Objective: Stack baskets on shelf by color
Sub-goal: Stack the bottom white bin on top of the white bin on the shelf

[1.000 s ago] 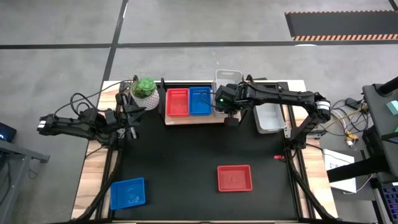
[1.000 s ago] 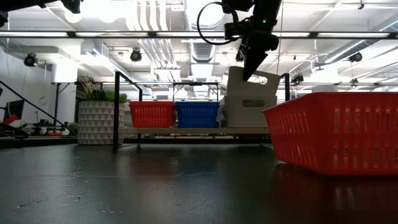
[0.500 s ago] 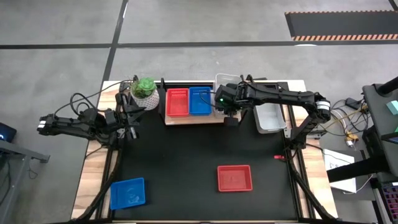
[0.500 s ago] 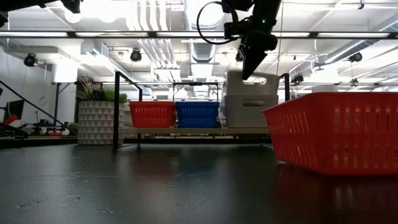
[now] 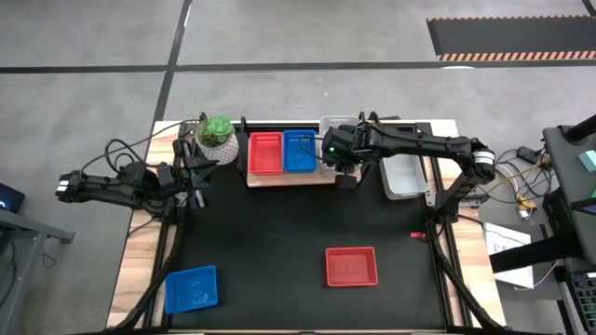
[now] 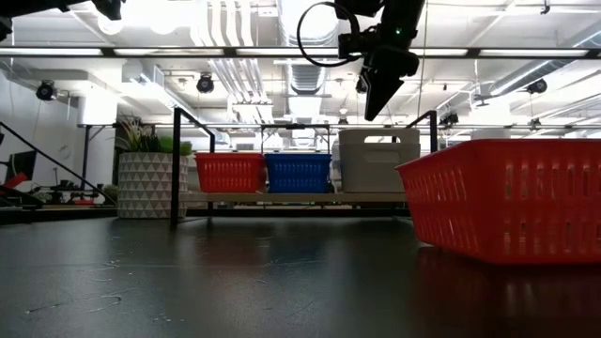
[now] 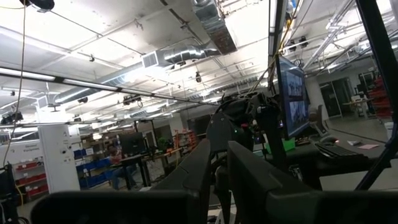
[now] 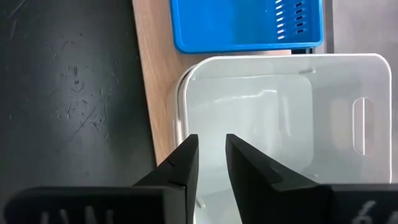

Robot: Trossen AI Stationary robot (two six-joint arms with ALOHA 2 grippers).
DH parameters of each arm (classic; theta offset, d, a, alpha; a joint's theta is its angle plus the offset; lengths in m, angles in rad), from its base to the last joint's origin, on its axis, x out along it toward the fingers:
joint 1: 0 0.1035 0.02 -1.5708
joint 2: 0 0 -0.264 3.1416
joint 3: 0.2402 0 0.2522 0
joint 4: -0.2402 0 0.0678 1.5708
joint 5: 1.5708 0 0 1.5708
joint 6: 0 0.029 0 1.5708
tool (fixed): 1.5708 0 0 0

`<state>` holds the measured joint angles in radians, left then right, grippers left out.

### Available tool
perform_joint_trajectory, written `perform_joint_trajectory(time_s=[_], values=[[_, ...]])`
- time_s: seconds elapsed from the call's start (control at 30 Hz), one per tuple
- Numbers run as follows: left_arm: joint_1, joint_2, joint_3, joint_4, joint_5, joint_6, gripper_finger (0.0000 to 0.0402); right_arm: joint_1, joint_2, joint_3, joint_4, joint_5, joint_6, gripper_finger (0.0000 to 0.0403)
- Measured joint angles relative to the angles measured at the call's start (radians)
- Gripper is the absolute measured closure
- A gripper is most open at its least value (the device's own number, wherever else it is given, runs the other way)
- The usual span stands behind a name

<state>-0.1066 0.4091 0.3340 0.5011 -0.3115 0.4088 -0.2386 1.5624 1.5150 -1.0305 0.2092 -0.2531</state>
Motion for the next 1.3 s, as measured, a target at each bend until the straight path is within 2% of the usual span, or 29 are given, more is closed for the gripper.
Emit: perform_joint_trajectory(time_s=[0.4,0.67,1.3], values=[[0.0,0.001,0.0,0.007,0.0,0.0,0.0364,-0.003,0.052,0.0,0.057,0.0,-0.027,0.0392],[0.0,0.001,0.0,0.007,0.0,0.0,0.0364,-0.002,0.101,0.0,0.059,-0.004,-0.053,0.0394],[0.0,0.001,0.0,0.007,0.0,0.0,0.0364,0.002,0.07,0.031,0.036,-0.008,-0.034,0.0394]])
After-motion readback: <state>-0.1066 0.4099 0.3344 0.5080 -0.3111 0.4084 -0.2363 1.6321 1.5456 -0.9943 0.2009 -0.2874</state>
